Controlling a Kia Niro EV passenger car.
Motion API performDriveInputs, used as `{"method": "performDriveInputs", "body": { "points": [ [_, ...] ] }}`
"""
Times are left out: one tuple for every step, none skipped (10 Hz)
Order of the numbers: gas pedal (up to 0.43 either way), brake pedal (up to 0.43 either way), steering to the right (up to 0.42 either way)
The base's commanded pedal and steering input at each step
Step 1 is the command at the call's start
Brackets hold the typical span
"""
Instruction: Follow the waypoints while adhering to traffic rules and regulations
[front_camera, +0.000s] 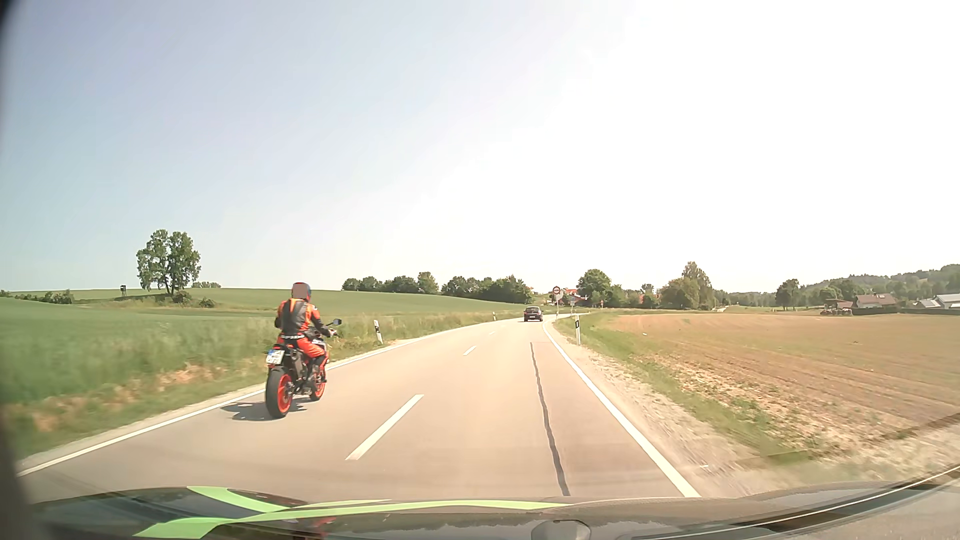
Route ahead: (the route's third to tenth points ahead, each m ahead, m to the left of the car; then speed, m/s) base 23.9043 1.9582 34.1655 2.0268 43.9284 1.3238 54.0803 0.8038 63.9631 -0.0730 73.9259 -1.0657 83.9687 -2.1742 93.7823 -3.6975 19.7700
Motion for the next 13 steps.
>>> {"method": "performDriveInputs", "body": {
  "points": [
    [0.138,0.000,-0.002],
    [0.098,0.000,-0.001],
    [0.047,0.000,-0.002],
    [0.000,0.000,-0.002],
    [0.000,0.000,-0.002],
    [0.000,0.000,-0.002],
    [0.000,0.000,-0.002],
    [0.000,0.000,-0.002],
    [0.000,0.000,-0.002],
    [0.008,0.000,0.000],
    [0.020,0.000,0.003],
    [0.020,0.000,0.006],
    [0.020,0.000,0.009]
  ]
}}
